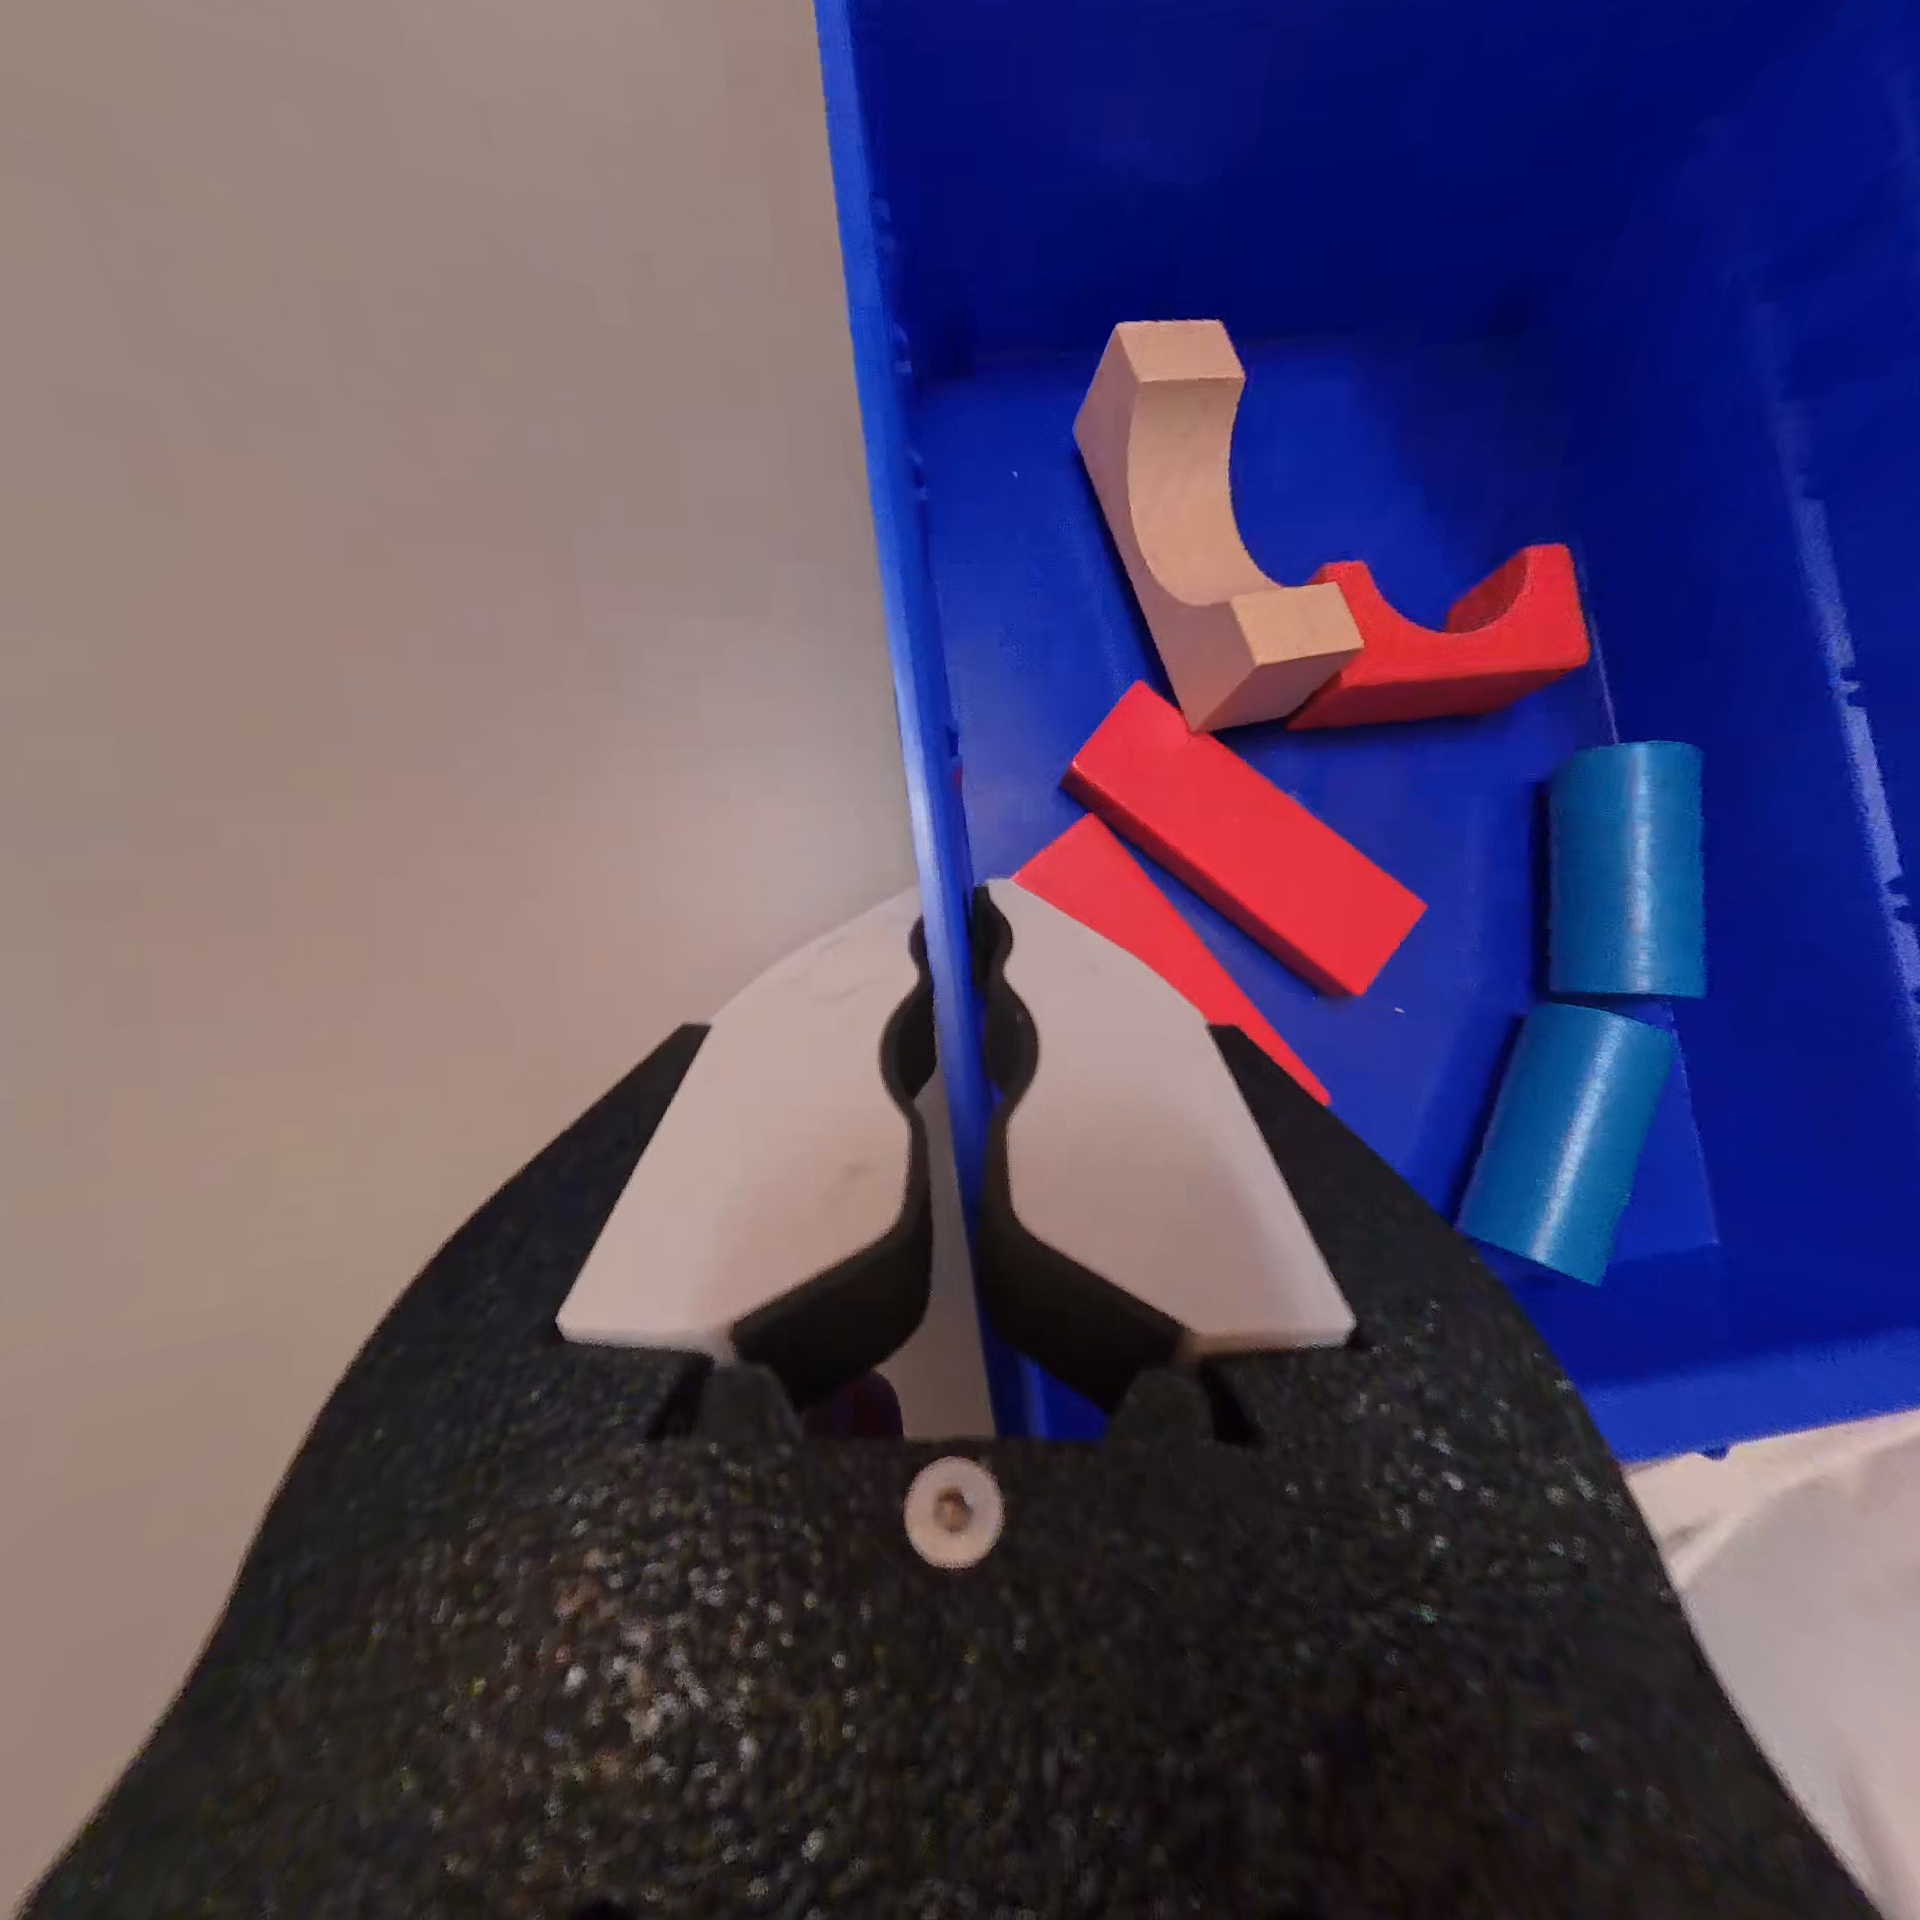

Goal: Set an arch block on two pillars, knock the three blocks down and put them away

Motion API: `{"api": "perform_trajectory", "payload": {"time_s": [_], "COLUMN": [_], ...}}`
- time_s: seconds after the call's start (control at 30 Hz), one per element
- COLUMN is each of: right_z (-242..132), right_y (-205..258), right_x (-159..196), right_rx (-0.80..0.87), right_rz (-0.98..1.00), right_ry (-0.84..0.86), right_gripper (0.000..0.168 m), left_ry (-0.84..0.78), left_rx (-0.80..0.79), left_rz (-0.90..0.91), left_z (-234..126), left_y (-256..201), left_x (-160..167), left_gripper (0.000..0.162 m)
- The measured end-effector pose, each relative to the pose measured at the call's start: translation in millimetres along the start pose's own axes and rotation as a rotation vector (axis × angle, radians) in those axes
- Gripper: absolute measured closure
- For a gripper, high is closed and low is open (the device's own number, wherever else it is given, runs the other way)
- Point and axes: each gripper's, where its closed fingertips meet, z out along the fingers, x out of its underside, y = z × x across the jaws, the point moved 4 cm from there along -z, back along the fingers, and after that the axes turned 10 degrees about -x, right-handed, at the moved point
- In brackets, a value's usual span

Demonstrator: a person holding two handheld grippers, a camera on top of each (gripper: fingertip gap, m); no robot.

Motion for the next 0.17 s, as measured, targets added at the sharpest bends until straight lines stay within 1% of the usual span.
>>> {"api": "perform_trajectory", "payload": {"time_s": [0.03,0.17], "right_z": [-20,-90], "right_y": [-20,-98], "right_x": [10,69], "right_rx": [0.015,0.102], "right_rz": [0.017,0.057], "right_ry": [-0.004,0.044], "right_gripper": [0.161,0.161], "left_ry": [0.007,0.019], "left_rx": [-0.021,-0.081], "left_rz": [-0.016,-0.084], "left_z": [1,6], "left_y": [9,44], "left_x": [-1,-3], "left_gripper": [0.158,0.158]}}
